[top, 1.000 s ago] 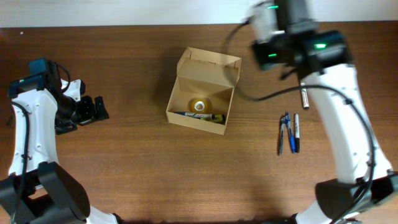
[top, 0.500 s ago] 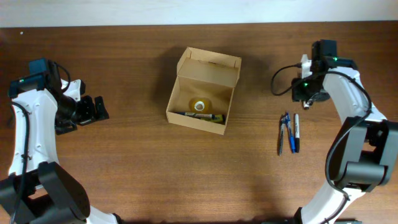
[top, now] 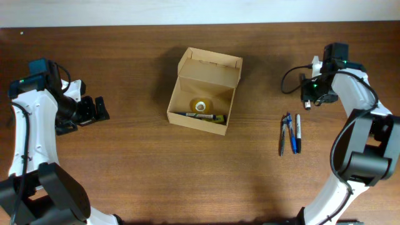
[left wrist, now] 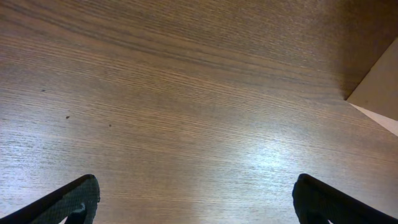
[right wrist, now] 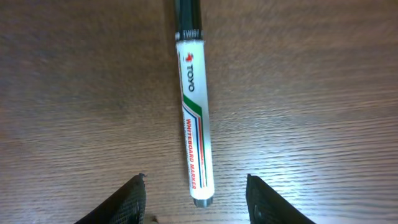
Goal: Pack container
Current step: 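Return the right gripper to the black TOYO whiteboard marker, then grasp the black marker, carry it into the box, release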
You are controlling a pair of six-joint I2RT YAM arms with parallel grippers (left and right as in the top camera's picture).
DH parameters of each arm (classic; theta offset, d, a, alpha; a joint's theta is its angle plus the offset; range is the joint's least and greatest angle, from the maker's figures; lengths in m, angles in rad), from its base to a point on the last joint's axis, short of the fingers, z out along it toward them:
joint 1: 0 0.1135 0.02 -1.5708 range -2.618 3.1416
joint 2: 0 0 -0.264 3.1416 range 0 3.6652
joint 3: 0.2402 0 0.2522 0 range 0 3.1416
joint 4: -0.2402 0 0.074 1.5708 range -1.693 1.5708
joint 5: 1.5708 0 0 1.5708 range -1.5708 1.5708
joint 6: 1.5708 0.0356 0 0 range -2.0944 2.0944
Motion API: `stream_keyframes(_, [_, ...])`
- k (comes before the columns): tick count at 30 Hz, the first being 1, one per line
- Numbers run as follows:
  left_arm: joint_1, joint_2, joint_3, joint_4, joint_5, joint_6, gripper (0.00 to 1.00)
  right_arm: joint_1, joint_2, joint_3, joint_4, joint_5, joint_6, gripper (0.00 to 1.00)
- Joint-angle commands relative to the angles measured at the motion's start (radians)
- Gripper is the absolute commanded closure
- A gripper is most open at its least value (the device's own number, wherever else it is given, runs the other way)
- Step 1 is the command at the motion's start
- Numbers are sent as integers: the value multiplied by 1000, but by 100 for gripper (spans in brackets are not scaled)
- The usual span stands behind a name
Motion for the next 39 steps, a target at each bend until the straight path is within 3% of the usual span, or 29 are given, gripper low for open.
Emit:
stream_keyframes(1, [3, -19, -6, 0, 15, 19, 0, -7, 35, 13, 7, -13, 18, 49])
stream_keyframes(9, [3, -19, -6, 0, 15, 19, 0, -7, 83, 13, 23, -13, 34, 50])
stream_keyframes(12, [3, -19, -6, 0, 15, 19, 0, -7, 95, 13, 23, -13, 34, 55])
stream_keyframes(17, [3, -19, -6, 0, 15, 19, 0, -7, 100, 13, 26, -13, 41, 71])
stream_keyframes(23, [3, -19, -6, 0, 15, 19, 0, -7, 100, 13, 9, -13, 67, 96])
stream_keyframes(32, [3, -19, -6, 0, 15, 19, 0, -5, 98, 55, -56, -149, 85, 96])
stream_keyframes(39, [3, -19, -6, 0, 15, 19, 0, 32, 67, 315, -247, -202, 85, 96])
